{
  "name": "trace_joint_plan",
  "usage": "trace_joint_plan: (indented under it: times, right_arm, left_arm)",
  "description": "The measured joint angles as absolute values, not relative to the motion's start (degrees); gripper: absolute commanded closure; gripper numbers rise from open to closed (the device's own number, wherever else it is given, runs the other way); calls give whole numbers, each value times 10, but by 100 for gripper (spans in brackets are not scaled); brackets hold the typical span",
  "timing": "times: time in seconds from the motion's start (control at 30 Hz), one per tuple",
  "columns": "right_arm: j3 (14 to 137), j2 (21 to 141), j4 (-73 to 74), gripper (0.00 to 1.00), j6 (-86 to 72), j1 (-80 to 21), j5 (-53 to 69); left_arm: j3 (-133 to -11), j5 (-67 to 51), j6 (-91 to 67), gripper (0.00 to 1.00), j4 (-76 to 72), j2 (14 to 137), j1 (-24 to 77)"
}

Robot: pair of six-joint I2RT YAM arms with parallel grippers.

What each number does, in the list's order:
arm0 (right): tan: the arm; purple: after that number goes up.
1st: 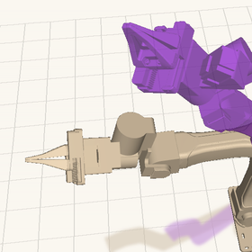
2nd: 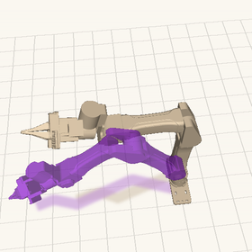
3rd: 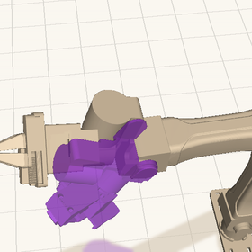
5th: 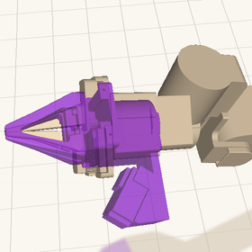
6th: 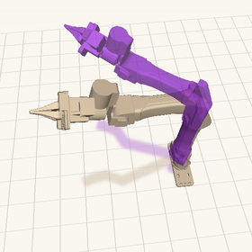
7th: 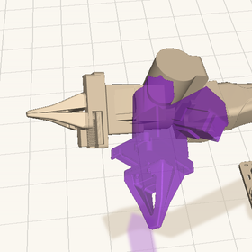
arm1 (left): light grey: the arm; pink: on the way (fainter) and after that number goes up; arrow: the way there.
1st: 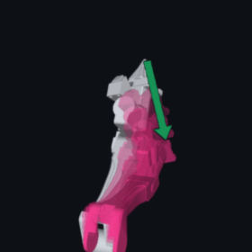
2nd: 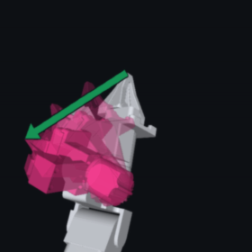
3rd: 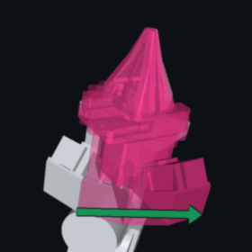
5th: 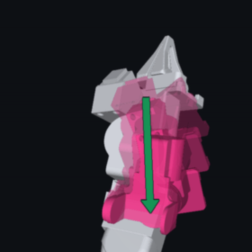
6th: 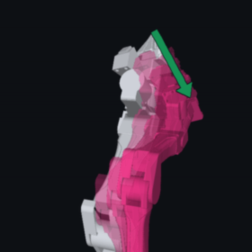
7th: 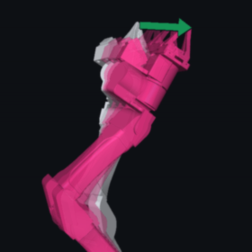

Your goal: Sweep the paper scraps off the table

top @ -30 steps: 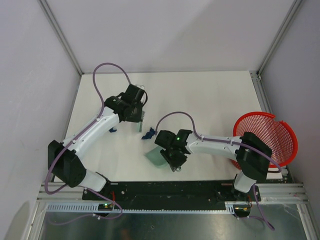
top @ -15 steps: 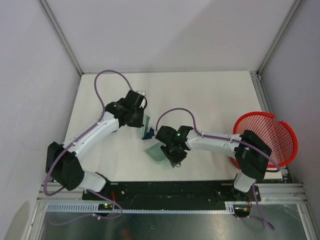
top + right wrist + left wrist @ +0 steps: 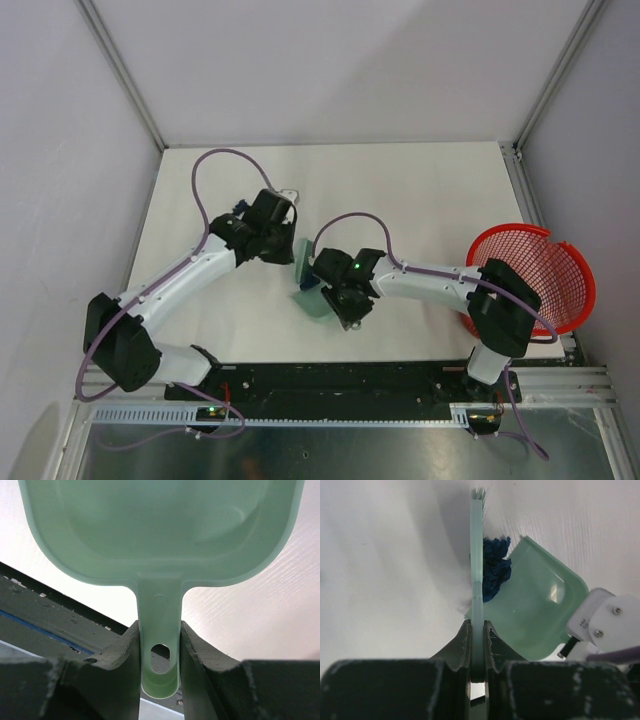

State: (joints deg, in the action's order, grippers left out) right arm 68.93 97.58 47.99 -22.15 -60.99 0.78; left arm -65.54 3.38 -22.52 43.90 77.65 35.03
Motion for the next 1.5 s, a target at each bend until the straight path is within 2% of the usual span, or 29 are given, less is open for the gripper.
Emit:
trace_joint_plan:
  times: [0.37,0.73,1.23,1.5]
  right_arm:
    - [689,977,479,100,-221,-609,-27]
    - [689,977,479,100,-233,-612,-93]
    - [689,972,420,100,-268,-669,-176]
    - [689,972,389,100,-274,-685,-192]
  left_arm:
    - [-650,-3,-224,100,436,741,388]
    - [-650,-50,-238,100,439,635,390]
    - [-656,-1,-244,100,480,607,390]
    - [-719,39,-250,100,534,571,343]
